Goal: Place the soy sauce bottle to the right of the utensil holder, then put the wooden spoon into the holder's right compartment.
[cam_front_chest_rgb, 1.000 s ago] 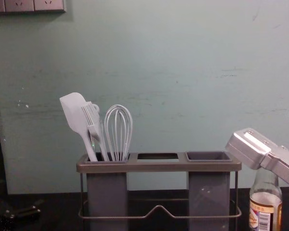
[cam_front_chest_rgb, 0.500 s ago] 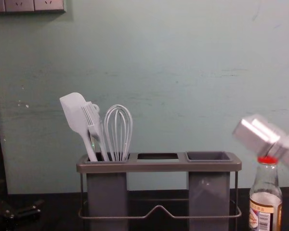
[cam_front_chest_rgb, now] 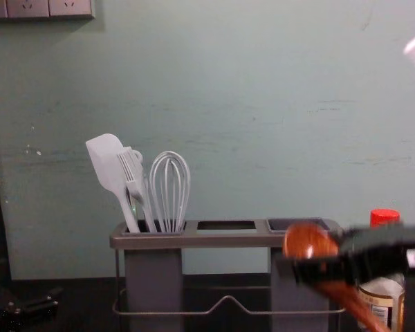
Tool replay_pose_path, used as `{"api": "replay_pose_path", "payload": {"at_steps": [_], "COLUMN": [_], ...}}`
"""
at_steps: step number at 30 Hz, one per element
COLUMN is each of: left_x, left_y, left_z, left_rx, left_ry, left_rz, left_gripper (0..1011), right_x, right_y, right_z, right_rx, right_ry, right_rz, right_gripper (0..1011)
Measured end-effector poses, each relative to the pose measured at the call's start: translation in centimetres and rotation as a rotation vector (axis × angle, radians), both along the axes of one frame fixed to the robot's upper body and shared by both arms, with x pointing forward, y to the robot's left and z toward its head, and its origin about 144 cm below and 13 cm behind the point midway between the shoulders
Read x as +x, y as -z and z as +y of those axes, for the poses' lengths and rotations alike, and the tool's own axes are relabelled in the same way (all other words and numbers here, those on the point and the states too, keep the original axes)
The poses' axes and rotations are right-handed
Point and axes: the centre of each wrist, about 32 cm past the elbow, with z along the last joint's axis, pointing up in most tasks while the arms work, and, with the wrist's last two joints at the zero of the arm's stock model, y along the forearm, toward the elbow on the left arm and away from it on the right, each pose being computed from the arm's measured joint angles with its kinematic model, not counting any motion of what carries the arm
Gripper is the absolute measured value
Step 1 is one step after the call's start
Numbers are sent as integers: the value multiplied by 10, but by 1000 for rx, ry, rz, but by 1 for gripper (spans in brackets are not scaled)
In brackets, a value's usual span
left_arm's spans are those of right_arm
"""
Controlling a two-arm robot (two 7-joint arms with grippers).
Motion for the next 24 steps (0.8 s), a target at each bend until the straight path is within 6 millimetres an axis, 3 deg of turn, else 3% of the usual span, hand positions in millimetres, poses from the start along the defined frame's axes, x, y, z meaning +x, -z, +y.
{"api": "replay_pose_path", "payload": {"at_steps": [11, 24], "left_x": [0, 0], "left_y": [0, 0], "left_z": [0, 0], "left_rx": [0, 0], "left_ry": [0, 0], "left_rz": [0, 0], "left_gripper": [1005, 1005], "right_x": [-4, 12], "right_y": [-9, -36], "right_z": [2, 15], "right_rx": [115, 187], "right_ry": [39, 117], "right_rz": [-172, -387], "right_gripper": [840, 841]}}
